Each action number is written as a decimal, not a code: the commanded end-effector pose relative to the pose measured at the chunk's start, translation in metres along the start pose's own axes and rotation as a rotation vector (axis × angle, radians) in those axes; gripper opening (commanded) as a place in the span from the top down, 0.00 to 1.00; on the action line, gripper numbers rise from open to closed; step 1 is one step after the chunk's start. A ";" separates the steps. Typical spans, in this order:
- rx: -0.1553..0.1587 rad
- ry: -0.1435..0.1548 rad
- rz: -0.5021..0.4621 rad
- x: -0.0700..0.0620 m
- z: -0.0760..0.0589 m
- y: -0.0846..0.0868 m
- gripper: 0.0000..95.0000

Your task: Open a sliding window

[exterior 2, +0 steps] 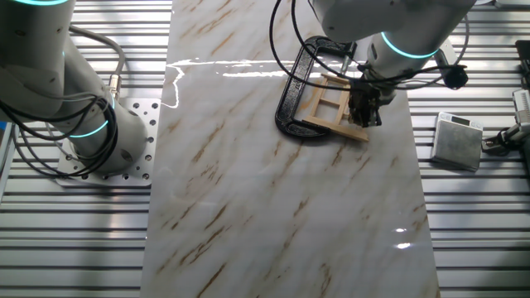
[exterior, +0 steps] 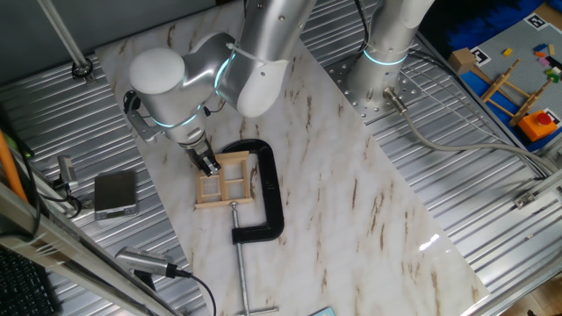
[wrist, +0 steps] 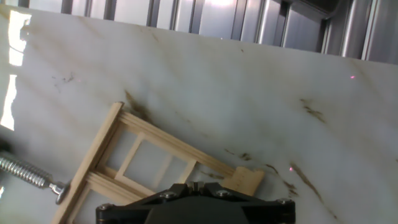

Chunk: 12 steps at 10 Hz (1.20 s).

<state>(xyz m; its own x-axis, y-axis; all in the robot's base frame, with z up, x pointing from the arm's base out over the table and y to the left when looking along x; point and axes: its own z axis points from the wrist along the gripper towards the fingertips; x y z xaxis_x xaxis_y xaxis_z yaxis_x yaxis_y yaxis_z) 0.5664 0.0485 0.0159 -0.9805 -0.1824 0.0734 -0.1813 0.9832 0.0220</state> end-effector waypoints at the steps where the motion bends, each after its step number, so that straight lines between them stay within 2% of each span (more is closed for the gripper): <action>1: -0.005 -0.003 -0.001 -0.002 0.001 0.000 1.00; 7: -0.017 -0.014 -0.007 -0.007 0.001 0.004 1.00; 12: -0.021 -0.017 0.004 -0.018 -0.002 0.019 1.00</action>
<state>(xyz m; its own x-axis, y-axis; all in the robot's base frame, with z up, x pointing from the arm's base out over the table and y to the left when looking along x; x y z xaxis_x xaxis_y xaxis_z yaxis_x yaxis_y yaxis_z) 0.5814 0.0703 0.0160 -0.9822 -0.1789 0.0571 -0.1767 0.9834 0.0422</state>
